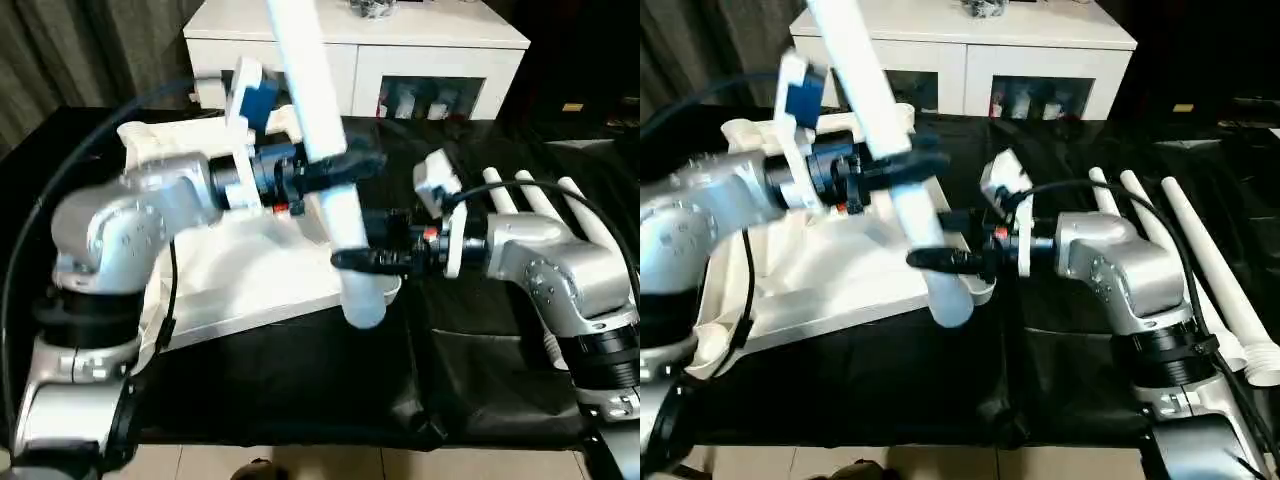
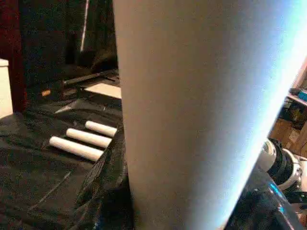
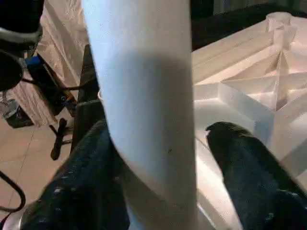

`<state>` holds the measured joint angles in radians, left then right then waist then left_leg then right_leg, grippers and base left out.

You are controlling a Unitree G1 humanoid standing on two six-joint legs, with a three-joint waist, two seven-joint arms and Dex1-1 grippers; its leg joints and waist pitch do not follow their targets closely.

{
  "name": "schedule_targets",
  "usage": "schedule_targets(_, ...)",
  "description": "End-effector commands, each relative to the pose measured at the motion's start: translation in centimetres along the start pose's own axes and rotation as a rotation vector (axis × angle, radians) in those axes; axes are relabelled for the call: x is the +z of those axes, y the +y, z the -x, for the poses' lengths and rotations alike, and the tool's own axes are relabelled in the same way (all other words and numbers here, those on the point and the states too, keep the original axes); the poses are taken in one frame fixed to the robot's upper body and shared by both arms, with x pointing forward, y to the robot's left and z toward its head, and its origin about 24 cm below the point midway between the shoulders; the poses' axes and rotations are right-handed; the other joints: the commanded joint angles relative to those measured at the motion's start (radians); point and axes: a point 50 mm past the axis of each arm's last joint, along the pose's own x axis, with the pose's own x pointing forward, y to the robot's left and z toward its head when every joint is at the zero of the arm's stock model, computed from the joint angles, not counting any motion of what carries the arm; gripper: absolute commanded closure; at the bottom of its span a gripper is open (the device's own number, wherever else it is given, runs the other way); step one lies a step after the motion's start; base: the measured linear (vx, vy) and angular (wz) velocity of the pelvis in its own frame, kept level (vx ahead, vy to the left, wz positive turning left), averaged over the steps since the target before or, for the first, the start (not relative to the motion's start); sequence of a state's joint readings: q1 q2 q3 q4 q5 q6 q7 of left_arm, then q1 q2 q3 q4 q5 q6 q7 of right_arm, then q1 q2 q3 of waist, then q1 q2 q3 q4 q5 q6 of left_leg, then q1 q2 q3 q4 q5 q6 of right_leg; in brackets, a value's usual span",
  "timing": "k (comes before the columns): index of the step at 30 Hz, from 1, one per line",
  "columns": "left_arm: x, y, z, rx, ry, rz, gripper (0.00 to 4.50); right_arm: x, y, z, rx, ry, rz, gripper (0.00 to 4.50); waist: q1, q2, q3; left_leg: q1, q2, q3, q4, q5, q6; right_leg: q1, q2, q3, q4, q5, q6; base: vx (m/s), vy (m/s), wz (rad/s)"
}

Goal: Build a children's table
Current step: Pick table leg

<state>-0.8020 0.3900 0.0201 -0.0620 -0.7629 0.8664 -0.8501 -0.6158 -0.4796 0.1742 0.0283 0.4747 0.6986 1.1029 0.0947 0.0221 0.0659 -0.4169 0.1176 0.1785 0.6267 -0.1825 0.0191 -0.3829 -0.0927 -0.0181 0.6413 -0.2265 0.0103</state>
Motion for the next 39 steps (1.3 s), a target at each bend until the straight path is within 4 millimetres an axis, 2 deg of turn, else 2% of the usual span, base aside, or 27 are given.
schedule_targets(1, 1.1, -0.5, -0.2, -0.048, -0.025, -0.034, 2.76, -0.8, -0.1, 0.3, -0.018, 0.038, -0.023, 1.77, 0.002, 0.001, -0.081, 0.045, 0.092, -0.038, -0.082, -0.139, -0.010, 0.035, -0.063, 0.023, -0.052, 0.063, -0.296, 0.000, 0.000, 0.00)
schedule_targets(5, 1.1, -0.4, -0.2, -0.049, -0.029, -0.031, 2.76, -0.8, 0.1, 0.3, -0.004, 0.044, -0.023, 2.02, 0.003, 0.000, -0.081, 0.044, 0.092, -0.038, -0.080, -0.127, -0.001, 0.036, -0.063, 0.023, -0.051, 0.076, -0.301, 0.000, 0.000, 0.00)
schedule_targets(8, 1.0, -0.3, -0.1, -0.050, -0.028, -0.029, 2.76, -0.6, 0.1, 0.3, -0.003, 0.031, -0.025, 2.37, 0.003, 0.001, -0.081, 0.044, 0.093, -0.038, -0.081, -0.128, 0.001, 0.034, -0.062, 0.022, -0.050, 0.072, -0.304, 0.000, 0.000, 0.00)
schedule_targets(15, 1.0, -0.2, 0.0, -0.038, -0.037, -0.015, 2.76, -0.3, 0.3, 0.0, -0.001, -0.002, -0.028, 2.59, 0.003, 0.001, -0.081, 0.045, 0.093, -0.038, -0.081, -0.141, -0.007, 0.034, -0.063, 0.022, -0.051, 0.060, -0.302, 0.000, 0.000, 0.00)
schedule_targets(17, 0.9, 0.3, 0.0, 0.020, -0.042, -0.025, 2.76, 0.0, 0.2, -0.2, -0.026, -0.031, -0.019, 2.61, 0.003, 0.001, -0.081, 0.044, 0.093, -0.038, -0.082, -0.144, -0.008, 0.033, -0.063, 0.023, -0.051, 0.059, -0.300, 0.000, 0.000, 0.00)
schedule_targets(18, 0.9, 0.5, -0.1, 0.036, -0.044, -0.015, 2.41, 0.1, 0.1, -0.2, -0.033, -0.039, -0.018, 2.61, 0.002, 0.001, -0.081, 0.044, 0.093, -0.038, -0.082, -0.148, -0.010, 0.033, -0.063, 0.022, -0.051, 0.056, -0.301, 0.000, 0.000, 0.00)
schedule_targets(20, 0.8, 1.2, -0.1, 0.102, -0.060, 0.035, 2.06, 0.5, -0.1, -0.3, -0.063, -0.074, -0.015, 2.61, 0.002, 0.002, -0.081, 0.045, 0.092, -0.037, -0.081, -0.154, -0.017, 0.031, -0.063, 0.023, -0.051, 0.055, -0.305, 0.000, 0.000, 0.00)
schedule_targets(24, 0.6, 1.9, -0.3, 0.200, -0.092, 0.057, 1.87, 1.4, -0.4, -0.5, -0.114, -0.141, -0.002, 2.63, 0.003, 0.003, -0.081, 0.045, 0.093, -0.040, -0.084, -0.182, -0.034, 0.032, -0.064, 0.023, -0.053, 0.030, -0.289, 0.000, 0.000, 0.00)
schedule_targets(26, 0.4, 2.1, -0.4, 0.252, -0.102, 0.066, 1.62, 1.9, -0.5, -0.5, -0.135, -0.172, 0.001, 2.64, 0.003, 0.004, -0.080, 0.044, 0.093, -0.041, -0.085, -0.181, -0.038, 0.032, -0.064, 0.024, -0.054, 0.036, -0.284, 0.000, 0.000, 0.00)
schedule_targets(29, 0.0, 2.5, -0.6, 0.339, -0.102, 0.078, 1.56, 2.6, -0.7, -0.5, -0.164, -0.205, 0.009, 2.64, 0.003, 0.001, -0.081, 0.043, 0.094, -0.042, -0.085, -0.184, -0.039, 0.033, -0.065, 0.023, -0.055, 0.030, -0.277, 0.000, 0.000, 0.00)
schedule_targets(31, -0.2, 2.5, -0.8, 0.342, -0.098, 0.089, 1.21, 2.9, -0.8, -0.5, -0.169, -0.217, 0.013, 2.64, 0.003, 0.000, -0.080, 0.043, 0.093, -0.042, -0.085, -0.176, -0.037, 0.034, -0.064, 0.024, -0.056, 0.029, -0.271, 0.000, 0.000, 0.00)
schedule_targets(33, -0.5, 1.9, -1.1, 0.320, -0.097, 0.091, 1.14, 3.2, -0.8, -0.5, -0.172, -0.220, 0.023, 2.64, 0.005, 0.000, -0.080, 0.042, 0.093, -0.042, -0.084, -0.166, -0.032, 0.034, -0.065, 0.024, -0.056, 0.033, -0.266, 0.000, 0.000, 0.00)
schedule_targets(34, -0.6, 1.8, -1.2, 0.313, -0.096, 0.095, 1.02, 3.2, -0.8, -0.5, -0.172, -0.220, 0.026, 2.65, 0.005, -0.004, -0.080, 0.042, 0.094, -0.040, -0.084, -0.159, -0.028, 0.033, -0.065, 0.024, -0.056, 0.040, -0.265, 0.000, 0.000, 0.00)
schedule_targets(37, -1.0, 1.4, -1.6, 0.303, -0.080, 0.097, 0.68, 3.4, -0.9, -0.5, -0.181, -0.221, 0.030, 2.65, 0.007, -0.003, -0.081, 0.041, 0.095, -0.041, -0.083, -0.145, -0.021, 0.034, -0.065, 0.023, -0.054, 0.052, -0.267, 0.000, 0.000, 0.00)
schedule_targets(39, -1.4, 1.2, -1.8, 0.308, -0.068, 0.099, 0.65, 3.6, -1.1, -0.5, -0.194, -0.223, 0.038, 2.65, 0.006, -0.003, -0.080, 0.042, 0.094, -0.040, -0.083, -0.160, -0.022, 0.031, -0.064, 0.024, -0.057, 0.022, -0.263, 0.000, 0.000, 0.00)
